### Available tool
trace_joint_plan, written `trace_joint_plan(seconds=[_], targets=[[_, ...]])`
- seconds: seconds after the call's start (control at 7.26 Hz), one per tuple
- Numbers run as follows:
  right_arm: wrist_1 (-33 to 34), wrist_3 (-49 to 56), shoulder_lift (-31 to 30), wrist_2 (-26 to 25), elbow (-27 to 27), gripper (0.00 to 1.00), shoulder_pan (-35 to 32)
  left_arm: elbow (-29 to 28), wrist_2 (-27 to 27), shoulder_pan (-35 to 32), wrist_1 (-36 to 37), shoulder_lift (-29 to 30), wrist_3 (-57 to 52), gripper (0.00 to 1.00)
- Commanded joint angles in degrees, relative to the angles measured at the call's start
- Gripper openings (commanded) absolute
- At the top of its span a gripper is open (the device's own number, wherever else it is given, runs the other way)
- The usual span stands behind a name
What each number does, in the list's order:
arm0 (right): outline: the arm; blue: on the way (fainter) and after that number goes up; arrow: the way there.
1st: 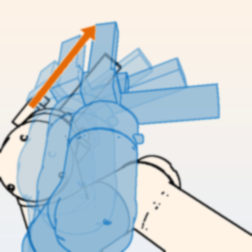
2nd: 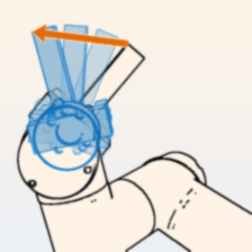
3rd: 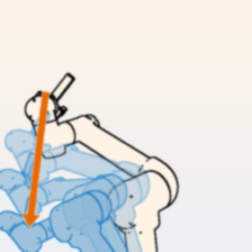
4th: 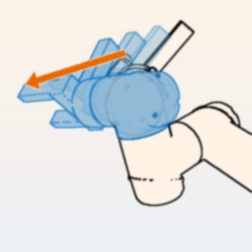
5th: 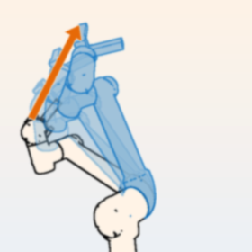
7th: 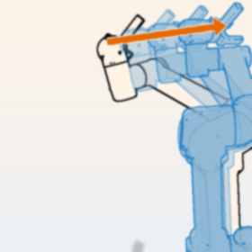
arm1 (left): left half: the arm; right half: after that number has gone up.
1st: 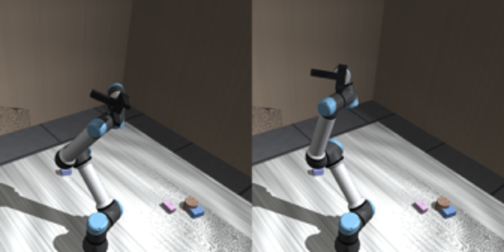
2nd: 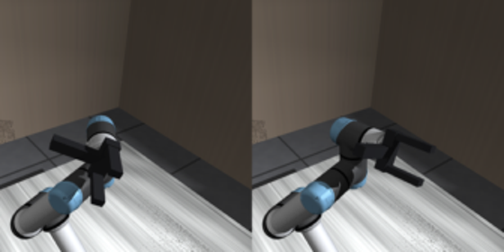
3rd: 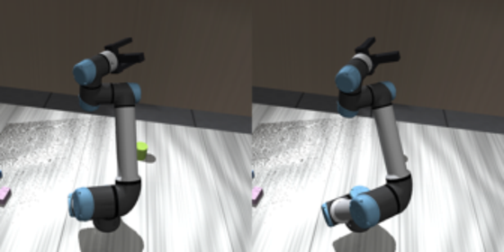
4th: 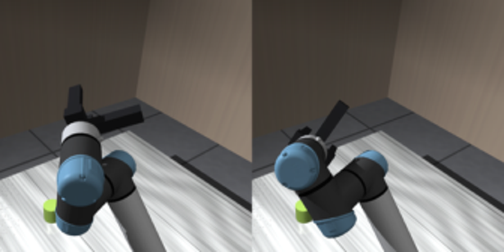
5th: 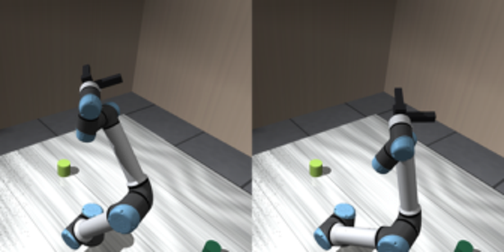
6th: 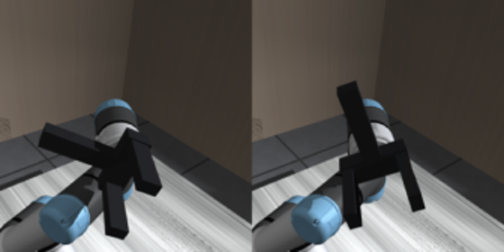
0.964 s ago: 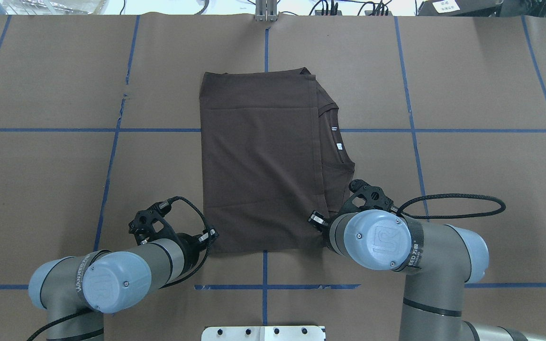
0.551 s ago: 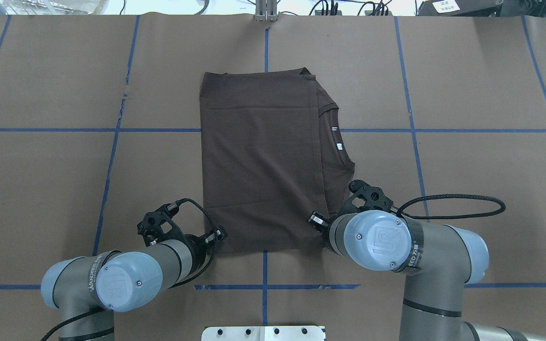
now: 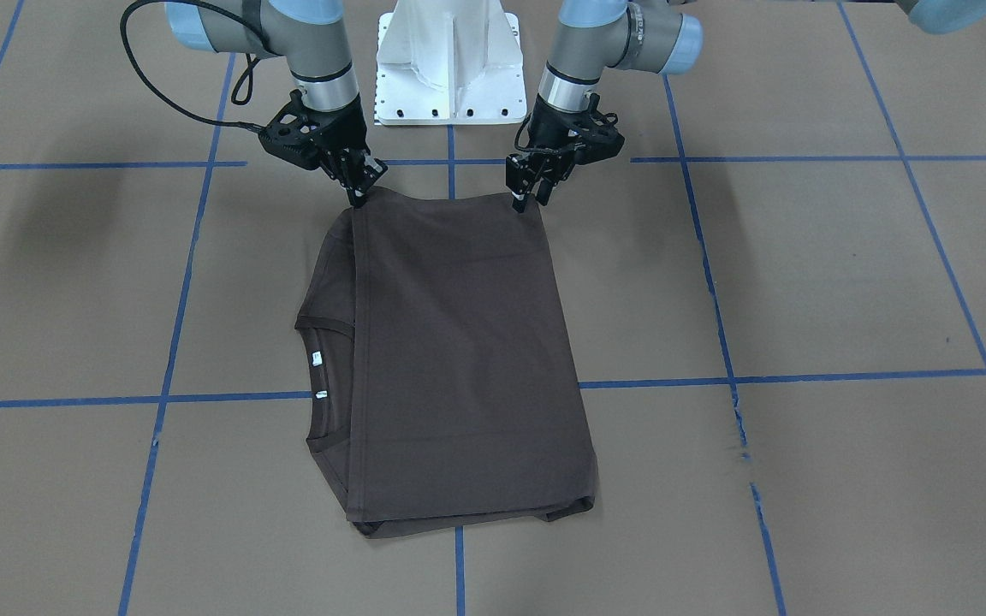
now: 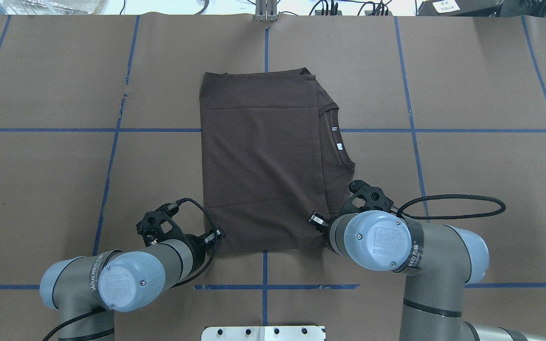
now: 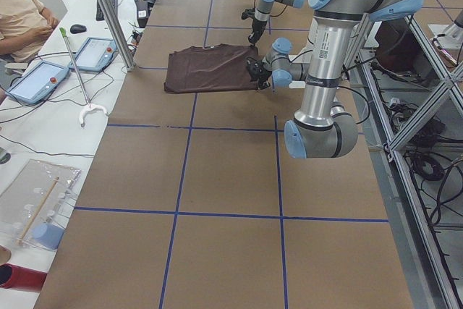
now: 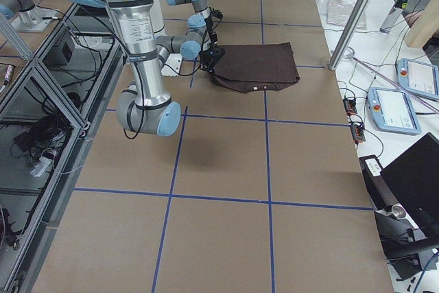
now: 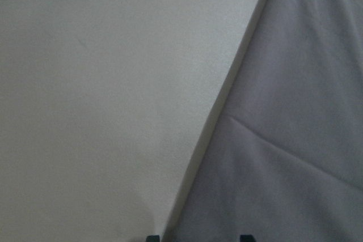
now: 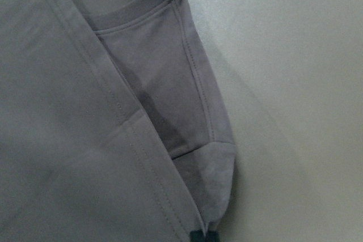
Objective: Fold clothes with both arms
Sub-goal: 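Grasp the near corner with the left gripper while the right gripper holds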
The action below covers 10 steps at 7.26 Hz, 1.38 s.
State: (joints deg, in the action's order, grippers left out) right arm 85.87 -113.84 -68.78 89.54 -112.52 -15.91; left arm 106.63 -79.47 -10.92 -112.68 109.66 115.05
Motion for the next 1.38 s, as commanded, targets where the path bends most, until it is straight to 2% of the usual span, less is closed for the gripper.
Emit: trace_joint_plan(seconds=[0.0,0.55,0.96,1.1,1.24], targets=[[0.00,0.02,-0.03,-0.07,0.02,0.00,0.00,0.77,0.01,0.19,2.37,0.03,0.09,0.57],[0.00,-0.07,0.05,-0.07,0.02,0.00,0.09,0.59,-0.08,1.42,2.46,0.29,0.09,0.53],[0.00,-0.07,-0.03,-0.07,0.11,0.00,0.09,0.33,-0.08,1.43,2.46,0.20,0.09,0.44],[0.00,0.02,-0.03,-0.07,0.11,0.00,0.09,0.33,-0.16,1.43,2.46,0.29,0.09,0.36],[0.00,0.02,-0.03,-0.07,0.11,0.00,0.09,0.33,-0.16,1.43,2.46,0.64,0.09,0.17]])
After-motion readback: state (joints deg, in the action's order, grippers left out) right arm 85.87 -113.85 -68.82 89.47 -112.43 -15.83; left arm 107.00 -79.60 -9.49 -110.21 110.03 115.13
